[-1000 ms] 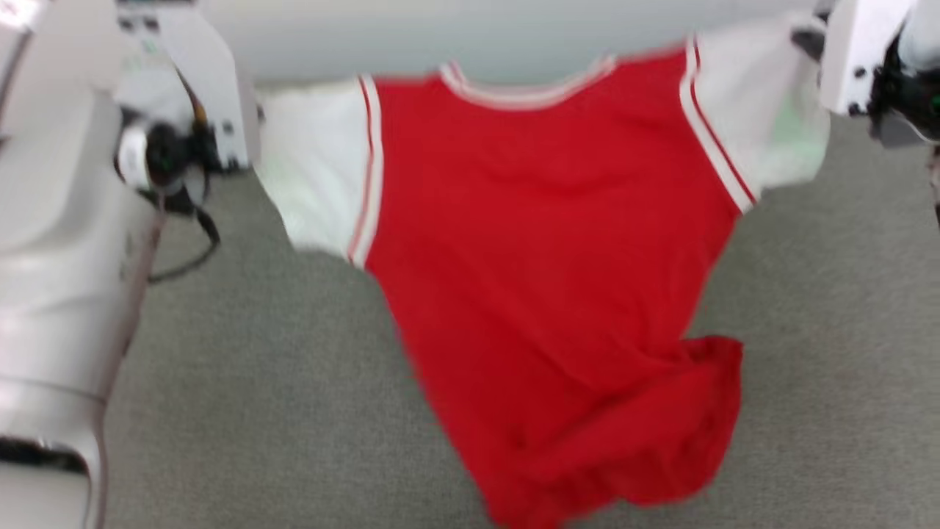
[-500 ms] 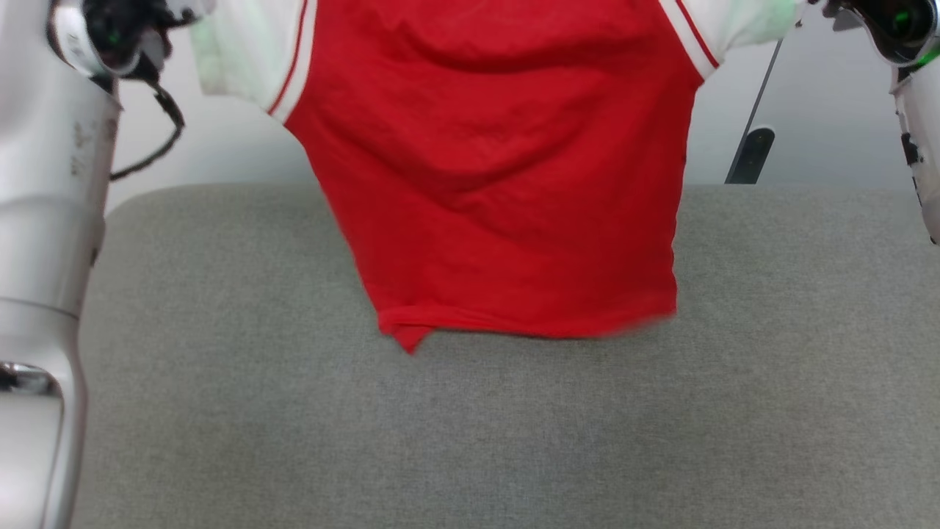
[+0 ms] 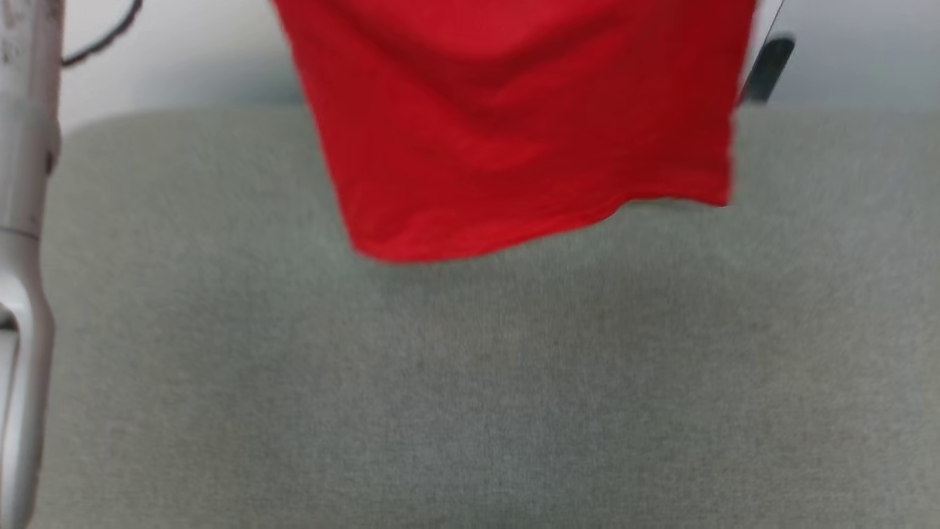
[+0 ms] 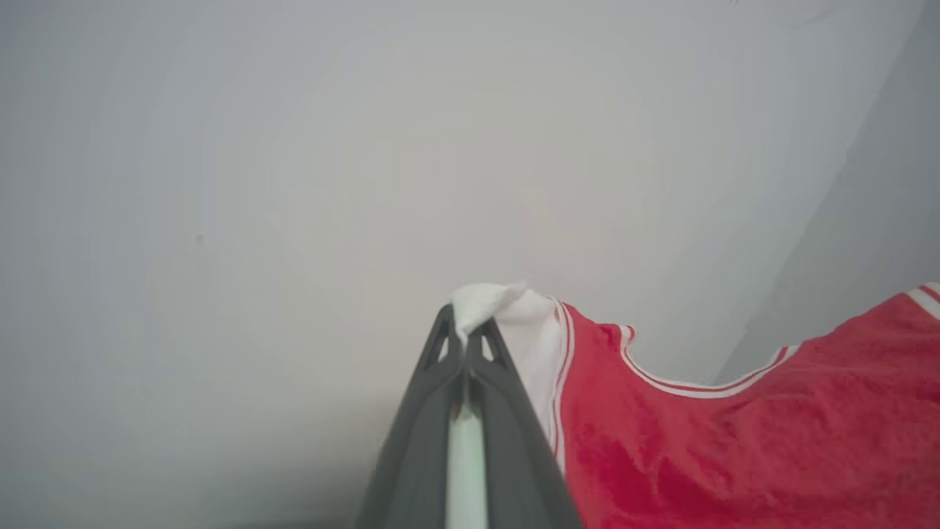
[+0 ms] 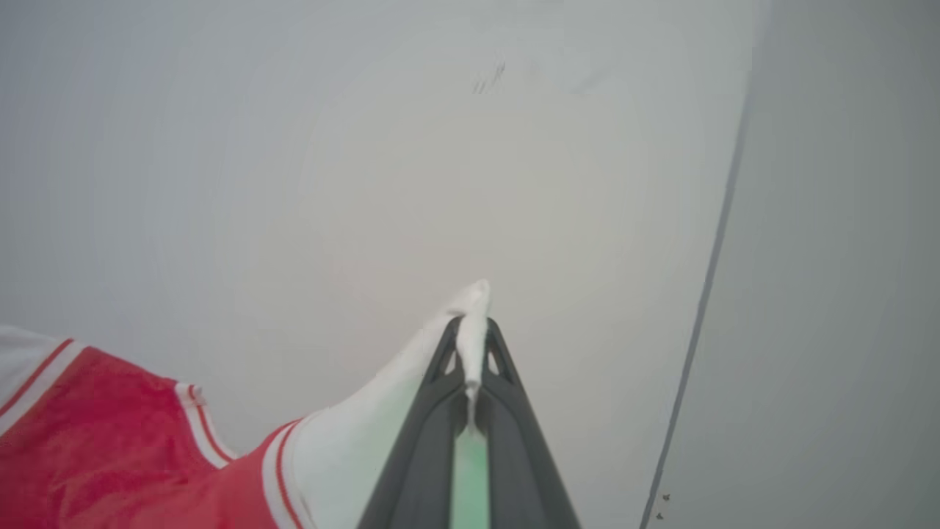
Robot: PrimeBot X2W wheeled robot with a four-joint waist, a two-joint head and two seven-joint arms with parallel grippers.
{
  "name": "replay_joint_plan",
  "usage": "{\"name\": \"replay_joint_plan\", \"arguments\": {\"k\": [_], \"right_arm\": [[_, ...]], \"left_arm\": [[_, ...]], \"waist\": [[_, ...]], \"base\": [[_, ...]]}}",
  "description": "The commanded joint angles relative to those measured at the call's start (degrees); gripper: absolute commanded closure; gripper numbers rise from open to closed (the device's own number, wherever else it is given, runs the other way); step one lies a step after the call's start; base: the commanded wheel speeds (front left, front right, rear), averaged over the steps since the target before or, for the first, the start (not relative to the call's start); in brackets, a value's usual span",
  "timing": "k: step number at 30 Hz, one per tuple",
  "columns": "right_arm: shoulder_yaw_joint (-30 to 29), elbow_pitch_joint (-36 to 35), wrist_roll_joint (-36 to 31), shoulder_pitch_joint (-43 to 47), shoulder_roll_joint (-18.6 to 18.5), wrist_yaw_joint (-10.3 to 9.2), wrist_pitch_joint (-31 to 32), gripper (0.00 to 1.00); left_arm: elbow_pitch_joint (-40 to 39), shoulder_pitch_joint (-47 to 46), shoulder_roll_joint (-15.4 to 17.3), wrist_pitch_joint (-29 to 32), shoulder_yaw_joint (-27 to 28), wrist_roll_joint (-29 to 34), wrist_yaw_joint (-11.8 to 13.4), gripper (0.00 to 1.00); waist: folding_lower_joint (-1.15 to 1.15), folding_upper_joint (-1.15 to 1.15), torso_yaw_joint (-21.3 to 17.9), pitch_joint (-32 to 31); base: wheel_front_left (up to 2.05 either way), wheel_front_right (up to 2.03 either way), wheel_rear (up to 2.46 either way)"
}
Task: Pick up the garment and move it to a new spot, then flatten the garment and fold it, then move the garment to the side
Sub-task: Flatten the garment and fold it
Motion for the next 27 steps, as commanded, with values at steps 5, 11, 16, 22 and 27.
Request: {"name": "replay_joint_plan", "arguments": {"k": [5,11,16,22,27], "right_arm": [[-2.8,6.9,-5.7,-2.8,1.4,-0.04,-12.4,1.0],[-7.7,7.9,-14.4,-10.0,-0.9,-0.06,-19.8,1.0],[-13.1,-0.7,-22.2,-14.7,-1.1,-0.06,-20.0,1.0],[-15.1,-4.8,-27.9,-15.9,1.1,-0.06,-20.0,1.0],[-14.8,-5.5,-29.0,-13.2,2.2,-0.06,-20.0,1.0]], "left_arm": [[2.8,-4.5,0.2,-10.5,-0.6,2.6,-1.8,1.0],[4.7,-14.7,-0.4,-17.2,-0.2,3.3,-3.1,1.0],[3.7,-22.9,-1.7,-21.3,0.8,1.6,-4.8,1.0],[1.5,-23.5,-3.4,-24.8,0.9,-3.1,-5.6,1.0],[-1.8,-18.4,-2.5,-25.7,-3.1,-6.7,-5.6,1.0]], "waist": [[0.0,0.0,-0.7,11.5],[0.0,0.0,1.1,19.0],[0.0,0.0,3.8,29.2],[0.0,0.0,6.5,37.9],[0.0,0.0,7.6,39.2]], "base": [[0.0,0.0,0.0],[0.0,0.0,0.0],[0.0,0.0,0.0],[0.0,0.0,0.0],[0.0,0.0,0.0]]}}
